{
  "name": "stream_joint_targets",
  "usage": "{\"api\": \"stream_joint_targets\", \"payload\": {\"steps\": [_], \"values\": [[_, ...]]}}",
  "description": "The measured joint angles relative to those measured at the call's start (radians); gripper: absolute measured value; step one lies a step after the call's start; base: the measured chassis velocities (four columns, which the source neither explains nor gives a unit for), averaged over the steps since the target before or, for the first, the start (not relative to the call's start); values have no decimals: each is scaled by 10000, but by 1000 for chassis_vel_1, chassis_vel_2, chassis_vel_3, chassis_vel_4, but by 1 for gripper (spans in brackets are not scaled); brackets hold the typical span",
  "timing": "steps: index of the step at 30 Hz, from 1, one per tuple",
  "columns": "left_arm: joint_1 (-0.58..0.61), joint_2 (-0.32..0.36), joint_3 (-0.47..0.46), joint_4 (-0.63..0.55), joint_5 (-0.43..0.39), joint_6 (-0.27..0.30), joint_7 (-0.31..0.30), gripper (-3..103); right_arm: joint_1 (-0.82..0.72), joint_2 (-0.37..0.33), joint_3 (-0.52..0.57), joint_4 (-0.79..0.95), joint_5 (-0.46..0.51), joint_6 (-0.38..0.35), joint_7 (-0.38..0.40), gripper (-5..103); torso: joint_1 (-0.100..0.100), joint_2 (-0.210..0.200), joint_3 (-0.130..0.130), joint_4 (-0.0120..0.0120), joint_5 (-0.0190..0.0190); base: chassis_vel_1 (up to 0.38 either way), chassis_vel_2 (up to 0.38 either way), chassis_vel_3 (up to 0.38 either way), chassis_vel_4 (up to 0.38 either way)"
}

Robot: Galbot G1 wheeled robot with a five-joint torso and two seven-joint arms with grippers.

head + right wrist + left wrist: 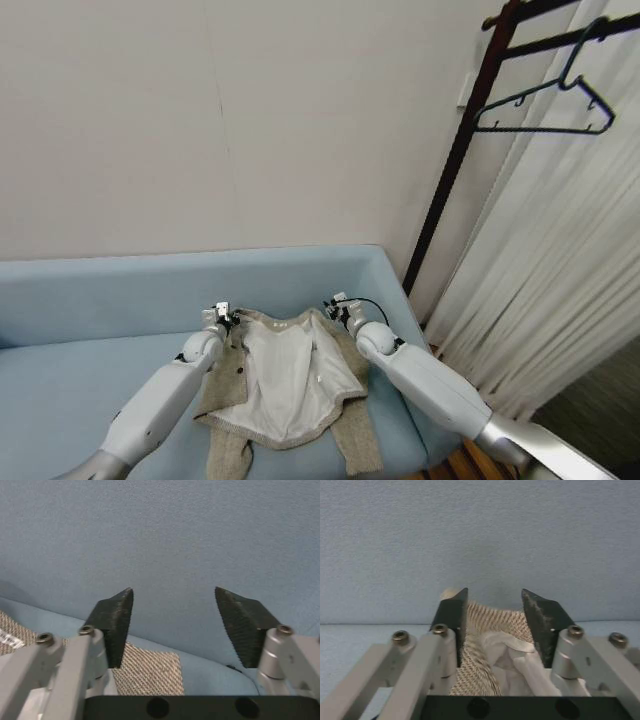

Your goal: Pick up the clothes from the sofa and hang them on the clothes hanger.

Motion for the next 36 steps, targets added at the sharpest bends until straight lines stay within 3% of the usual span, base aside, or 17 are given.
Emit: {"api": "stream_joint_targets", "payload": {"steps": [5, 8, 13, 14, 16, 17, 18, 20, 21, 23, 24, 25, 27, 30, 32, 34, 36], "values": [[381, 540, -489, -504, -99, 172, 179, 55, -479, -497, 417, 810, 150, -1, 82, 68, -2, 0, -1, 2, 3, 0, 0, 0, 0], [1136, 921, -1377, -1361, -148, -159, 448, 66, -785, -938, 833, 1639, 144, -4, 407, 79, -2, 0, 0, 2, -4, 0, 0, 0, 0], [3418, 1751, -3915, -4470, -285, -1087, 1464, 87, -1085, -1944, 2018, 4251, 1012, -563, 1895, 98, -4, 2, -4, 3, -3, 0, 0, 0, 0], [3418, 1751, -3915, -4470, -285, -1087, 1464, 87, -1085, -1944, 2018, 4251, 1012, -563, 1895, 98, -4, 2, -4, 3, -3, 0, 0, 0, 0], [4407, 2124, -5086, -6194, -434, -1276, 1707, 97, -981, -2549, 2761, 5643, 2099, -1089, 2802, 100, -6, 3, -5, 8, 6, 0, 0, 0, 0], [4407, 2124, -5086, -6194, -434, -1276, 1707, 97, -981, -2549, 2761, 5643, 2099, -1089, 2802, 100, -6, 3, -5, 8, 6, 0, 0, 0, 0], [4639, 2267, -5406, -6884, -545, -1299, 1682, 99, -931, -2951, 3154, 6316, 2709, -1317, 3358, 100, -7, 5, -5, 13, 2, 0, 0, 0, 0], [4719, 2370, -5636, -7739, -663, -1293, 1474, 100, -854, -3714, 3726, 7367, 3656, -1438, 4345, 100, -6, 4, -4, -8, 0, 0, 0, 0, 0], [4719, 2370, -5636, -7739, -663, -1293, 1474, 100, -854, -3714, 3726, 7367, 3656, -1438, 4345, 100, -6, 4, -4, -8, 0, 0, 0, 0, 0], [5154, 2323, -6175, -8638, -459, -1286, 1391, 100, -354, -4349, 3964, 8315, 4778, -1445, 5242, 100, -6, 4, -5, -17, 6, 0, 0, 0, 0], [5610, 2234, -6537, -9139, -225, -1331, 1374, 100, 211, -4642, 3964, 8710, 5466, -1487, 5645, 100, -6, 4, -4, -16, 6, 0, 0, 0, 0], [6172, 2095, -6962, -9742, 14, -1382, 1319, 100, 1114, -4909, 3825, 8976, 6177, -1606, 6083, 100, -6, 4, -3, 3, 1, 0, 0, 0, 0], [6352, 2053, -7100, -9944, 84, -1394, 1303, 100, 1388, -4973, 3769, 9017, 6359, -1650, 6202, 100, -6, 4, -3, 6, -1, 0, 0, 0, 0], [7159, 1859, -7669, -10935, 481, -1420, 1207, 100, 3647, -5490, 3183, 8853, 7634, -1930, 7003, 100, -6, 4, -3, 16, -4, 0, 0, 0, 0], [7198, 1852, -7676, -11029, 600, -1429, 1205, 100, 3978, -5639, 3162, 8692, 7748, -1984, 7043, 100, -5, 4, -2, 17, -3, 0, 0, 0, 0], [7257, 1828, -7684, -11182, 843, -1433, 1200, 100, 4721, -5981, 3135, 8020, 7805, -2139, 6969, 100, -4, 4, -2, -9, -5, 0, 0, 0, 0], [7324, 1794, -7759, -11263, 1002, -1433, 1201, 100, 5262, -6111, 3096, 7174, 7627, -2335, 6699, 100, -3, 3, -1, -8, 8, 0, 0, 0, 0]]}}
